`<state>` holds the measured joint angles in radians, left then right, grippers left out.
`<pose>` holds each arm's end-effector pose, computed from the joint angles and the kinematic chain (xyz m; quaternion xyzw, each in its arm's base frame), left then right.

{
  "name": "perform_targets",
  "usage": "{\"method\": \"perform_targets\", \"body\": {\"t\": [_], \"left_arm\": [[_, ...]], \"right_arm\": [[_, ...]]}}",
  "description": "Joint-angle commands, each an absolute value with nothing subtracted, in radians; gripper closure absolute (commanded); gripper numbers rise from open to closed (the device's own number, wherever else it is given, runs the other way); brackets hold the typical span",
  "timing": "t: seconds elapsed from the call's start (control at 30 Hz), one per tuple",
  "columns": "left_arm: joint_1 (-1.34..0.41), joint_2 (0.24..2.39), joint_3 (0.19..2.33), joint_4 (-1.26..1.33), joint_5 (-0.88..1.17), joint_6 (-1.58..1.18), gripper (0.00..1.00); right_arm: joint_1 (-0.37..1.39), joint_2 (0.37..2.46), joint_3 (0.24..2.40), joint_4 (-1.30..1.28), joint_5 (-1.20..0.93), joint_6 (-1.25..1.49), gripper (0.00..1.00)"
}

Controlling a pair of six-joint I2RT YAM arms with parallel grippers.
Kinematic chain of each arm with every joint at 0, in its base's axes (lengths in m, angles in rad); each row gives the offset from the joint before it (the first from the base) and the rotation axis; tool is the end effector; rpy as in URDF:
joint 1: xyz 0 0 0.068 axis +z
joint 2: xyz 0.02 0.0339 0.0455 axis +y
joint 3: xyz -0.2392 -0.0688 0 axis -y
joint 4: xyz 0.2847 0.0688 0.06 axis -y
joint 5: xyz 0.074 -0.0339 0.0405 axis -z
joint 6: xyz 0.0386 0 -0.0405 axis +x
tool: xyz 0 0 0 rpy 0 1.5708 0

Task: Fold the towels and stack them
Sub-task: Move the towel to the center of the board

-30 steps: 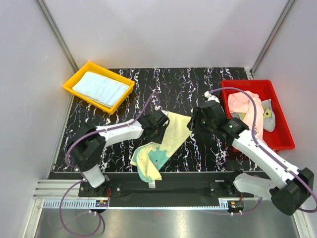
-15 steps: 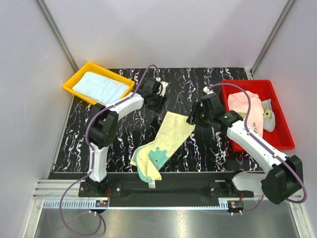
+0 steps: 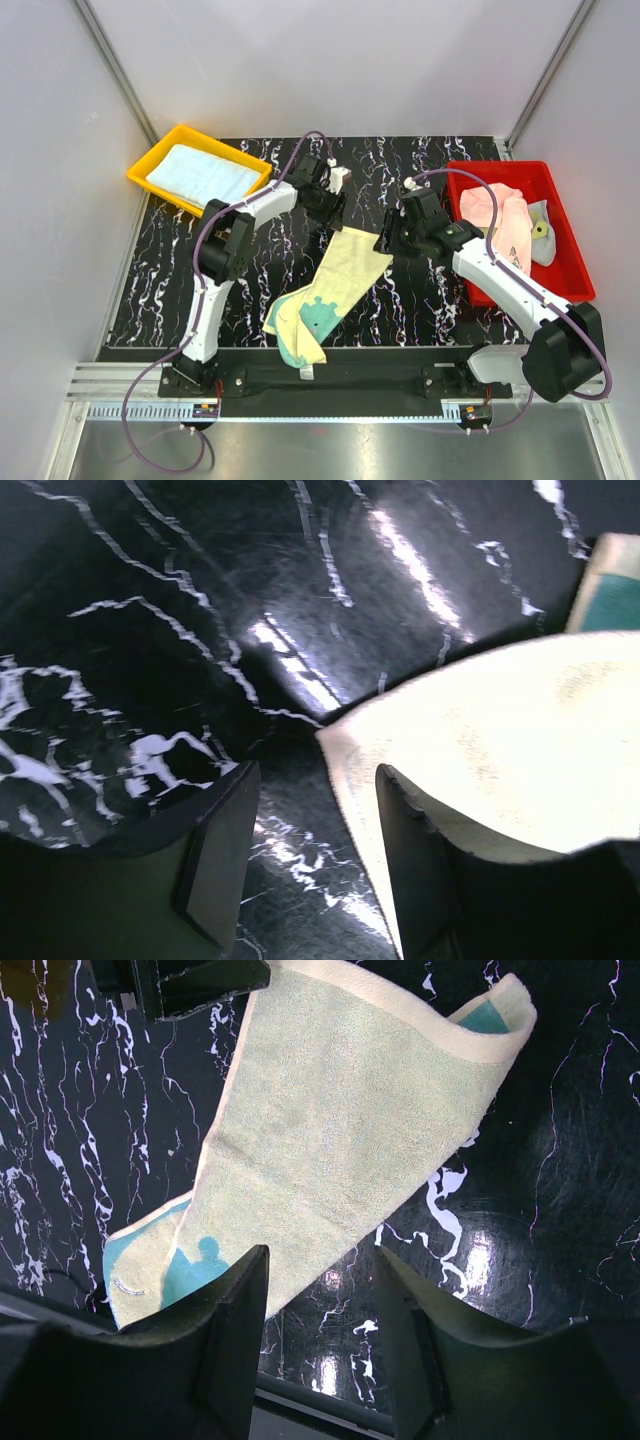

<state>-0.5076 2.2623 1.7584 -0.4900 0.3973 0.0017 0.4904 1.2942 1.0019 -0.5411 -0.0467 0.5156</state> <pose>0.4390 -0.2612 0.1210 0.2911 0.8954 -0.2530 0.2226 0.2817 0.1524 0.2357 0.0033 0.9326 0.1928 0.3052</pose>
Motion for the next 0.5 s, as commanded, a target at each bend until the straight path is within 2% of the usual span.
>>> {"method": "perform_targets", "body": {"t": [0.0, 0.2, 0.47], "left_arm": [[-0.508, 2.289, 1.746, -0.480, 0.494, 0.018, 0.45], [-0.509, 2.293, 1.744, -0.483, 0.509, 0.014, 0.45], [-0.509, 2.327, 1.773, -0.518, 0.529, 0.003, 0.51]], "right_arm": [[0.485, 1.292, 1.025, -0.497, -0.055, 0.499, 0.48], [0.483, 1.279, 1.023, -0.499, -0.057, 0.497, 0.48], [0.485, 1.267, 1.022, -0.503, -0.055, 0.497, 0.48]]}}
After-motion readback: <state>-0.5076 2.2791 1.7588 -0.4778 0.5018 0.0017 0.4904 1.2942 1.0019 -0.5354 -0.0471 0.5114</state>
